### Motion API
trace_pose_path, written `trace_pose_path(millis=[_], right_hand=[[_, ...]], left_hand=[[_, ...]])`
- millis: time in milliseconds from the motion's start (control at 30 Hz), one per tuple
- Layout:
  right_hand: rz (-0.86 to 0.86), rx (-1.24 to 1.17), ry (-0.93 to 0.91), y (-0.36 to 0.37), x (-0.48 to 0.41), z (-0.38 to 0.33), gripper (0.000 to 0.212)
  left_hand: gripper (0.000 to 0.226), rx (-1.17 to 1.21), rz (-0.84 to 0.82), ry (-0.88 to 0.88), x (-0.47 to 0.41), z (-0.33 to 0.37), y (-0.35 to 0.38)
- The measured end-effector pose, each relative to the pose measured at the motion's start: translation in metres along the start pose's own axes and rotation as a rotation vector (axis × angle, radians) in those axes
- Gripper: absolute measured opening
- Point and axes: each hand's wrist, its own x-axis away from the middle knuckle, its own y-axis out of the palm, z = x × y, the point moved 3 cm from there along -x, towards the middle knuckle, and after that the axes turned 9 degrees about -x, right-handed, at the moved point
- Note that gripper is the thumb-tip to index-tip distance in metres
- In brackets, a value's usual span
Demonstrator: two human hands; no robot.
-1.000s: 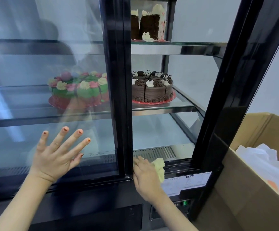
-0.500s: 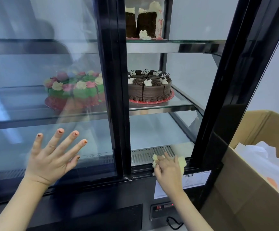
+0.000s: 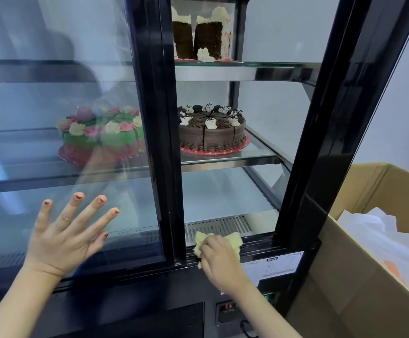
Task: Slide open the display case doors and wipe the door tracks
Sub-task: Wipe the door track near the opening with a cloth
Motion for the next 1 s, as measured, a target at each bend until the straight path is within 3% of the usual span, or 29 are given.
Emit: trace_pose_path(millis=[133, 267, 400, 567, 700, 800, 900, 1000], right_hand=[[0.066, 0.082, 0.116, -0.027, 0.017, 0.048, 0.024], [0.135, 0.122, 0.250, -0.042, 0.026, 0.068, 0.033], [0.178, 0.094, 0.370, -0.030, 0.020, 0.055, 0.040], [0.061, 0.040, 0.322, 0.003, 0.001, 0.006, 0.043], [0.024, 0.027, 0.316, 0.008, -0.008, -0.010, 0.042], [0.010, 0.062, 0.294, 0.007, -0.005, -0.008, 0.043], [-0.034, 0.081, 0.267, 0.005, -0.003, -0.007, 0.043], [-0.068, 0.096, 0.246, 0.001, -0.003, -0.002, 0.042]], left_hand=[[0.058, 0.017, 0.017, -0.006, 0.000, 0.000, 0.000], [0.066, 0.027, 0.019, -0.007, 0.001, -0.001, 0.000], [0.062, 0.004, 0.021, -0.009, 0.002, 0.001, 0.001], [0.052, -0.007, 0.040, -0.035, 0.001, 0.004, 0.001], [0.028, 0.057, 0.132, -0.256, -0.036, 0.015, -0.021], [0.019, 0.242, 0.138, -0.457, -0.093, 0.030, -0.043], [0.027, 0.381, 0.133, -0.593, -0.145, 0.043, -0.054], [0.051, 0.358, -0.002, -0.651, -0.165, 0.056, -0.039]])
